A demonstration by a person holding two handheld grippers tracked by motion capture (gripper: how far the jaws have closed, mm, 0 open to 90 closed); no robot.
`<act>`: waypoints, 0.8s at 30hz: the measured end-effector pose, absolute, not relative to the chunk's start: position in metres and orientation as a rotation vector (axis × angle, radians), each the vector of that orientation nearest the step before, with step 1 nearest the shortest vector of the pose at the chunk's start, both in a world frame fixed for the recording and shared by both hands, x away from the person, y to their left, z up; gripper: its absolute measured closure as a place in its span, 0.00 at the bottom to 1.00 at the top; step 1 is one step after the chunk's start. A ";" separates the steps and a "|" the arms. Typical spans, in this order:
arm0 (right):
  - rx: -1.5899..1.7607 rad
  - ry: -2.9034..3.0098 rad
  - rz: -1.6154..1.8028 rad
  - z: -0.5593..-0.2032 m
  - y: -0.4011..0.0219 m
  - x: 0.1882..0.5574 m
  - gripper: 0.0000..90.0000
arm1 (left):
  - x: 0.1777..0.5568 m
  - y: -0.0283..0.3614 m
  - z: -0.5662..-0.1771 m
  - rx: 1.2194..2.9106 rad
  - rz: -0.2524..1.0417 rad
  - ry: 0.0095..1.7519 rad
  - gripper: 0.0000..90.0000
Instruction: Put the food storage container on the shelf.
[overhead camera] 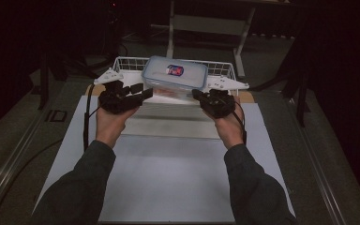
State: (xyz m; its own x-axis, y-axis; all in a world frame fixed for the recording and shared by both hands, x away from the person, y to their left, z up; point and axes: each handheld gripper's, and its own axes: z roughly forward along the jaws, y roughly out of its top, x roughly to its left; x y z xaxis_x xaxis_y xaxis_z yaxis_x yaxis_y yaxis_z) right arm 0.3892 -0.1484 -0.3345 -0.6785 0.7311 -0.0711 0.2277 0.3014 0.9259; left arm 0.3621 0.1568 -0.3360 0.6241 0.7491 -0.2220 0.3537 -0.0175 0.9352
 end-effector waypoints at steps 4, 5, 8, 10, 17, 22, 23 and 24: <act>0.908 2.069 1.327 -0.338 -0.156 0.392 1.00 | 0.348 0.160 -0.343 1.633 0.366 0.912 0.56; 0.906 2.073 1.320 -0.340 -0.158 0.392 0.99 | 0.345 0.161 -0.345 1.640 0.363 0.907 0.56; 0.897 2.096 1.310 -0.345 -0.163 0.389 0.93 | 0.338 0.167 -0.349 1.664 0.374 0.909 0.55; 0.874 2.137 1.296 -0.351 -0.165 0.384 0.86 | 0.332 0.171 -0.352 1.678 0.390 0.911 0.55; 0.801 2.249 1.268 -0.367 -0.171 0.357 0.59 | 0.307 0.185 -0.370 1.761 0.432 0.906 0.53; 0.824 2.309 1.232 -0.382 -0.178 0.337 0.42 | 0.289 0.195 -0.386 1.793 0.436 0.921 0.51; 0.833 2.308 1.232 -0.386 -0.180 0.332 0.39 | 0.286 0.196 -0.389 1.804 0.445 0.923 0.50; 0.833 2.308 1.232 -0.386 -0.180 0.332 0.39 | 0.286 0.196 -0.389 1.804 0.445 0.923 0.49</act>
